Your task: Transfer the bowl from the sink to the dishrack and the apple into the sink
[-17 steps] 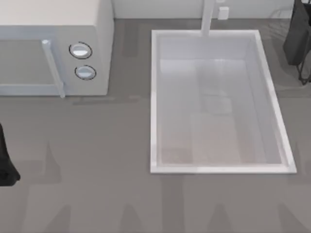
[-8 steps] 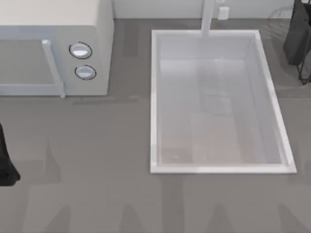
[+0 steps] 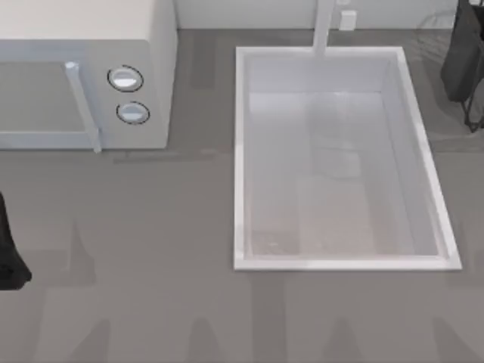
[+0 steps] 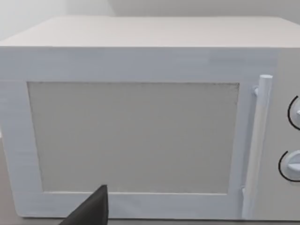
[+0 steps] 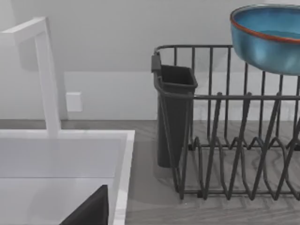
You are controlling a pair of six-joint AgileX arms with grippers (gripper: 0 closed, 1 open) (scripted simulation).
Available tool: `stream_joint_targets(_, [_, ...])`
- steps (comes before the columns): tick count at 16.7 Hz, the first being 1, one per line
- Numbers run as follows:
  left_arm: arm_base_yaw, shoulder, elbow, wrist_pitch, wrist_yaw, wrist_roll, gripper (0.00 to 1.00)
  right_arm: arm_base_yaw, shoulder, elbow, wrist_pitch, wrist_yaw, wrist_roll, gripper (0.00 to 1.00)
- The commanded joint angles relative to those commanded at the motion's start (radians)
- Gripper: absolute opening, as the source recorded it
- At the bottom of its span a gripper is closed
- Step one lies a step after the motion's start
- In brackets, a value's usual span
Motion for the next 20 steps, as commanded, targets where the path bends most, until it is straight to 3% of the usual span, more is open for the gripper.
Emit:
stream_joint_targets(8, [0.0,0.0,0.0,0.0,0.0,0.0,1.0,-0.042,0.162,0.141,-0.133,-0.001,-0.038,1.0])
stream_joint_targets(20, [0.0,0.0,0.0,0.0,0.0,0.0,1.0,-0.252,1.242,0.829,-0.831,0.009,-0.245,1.0])
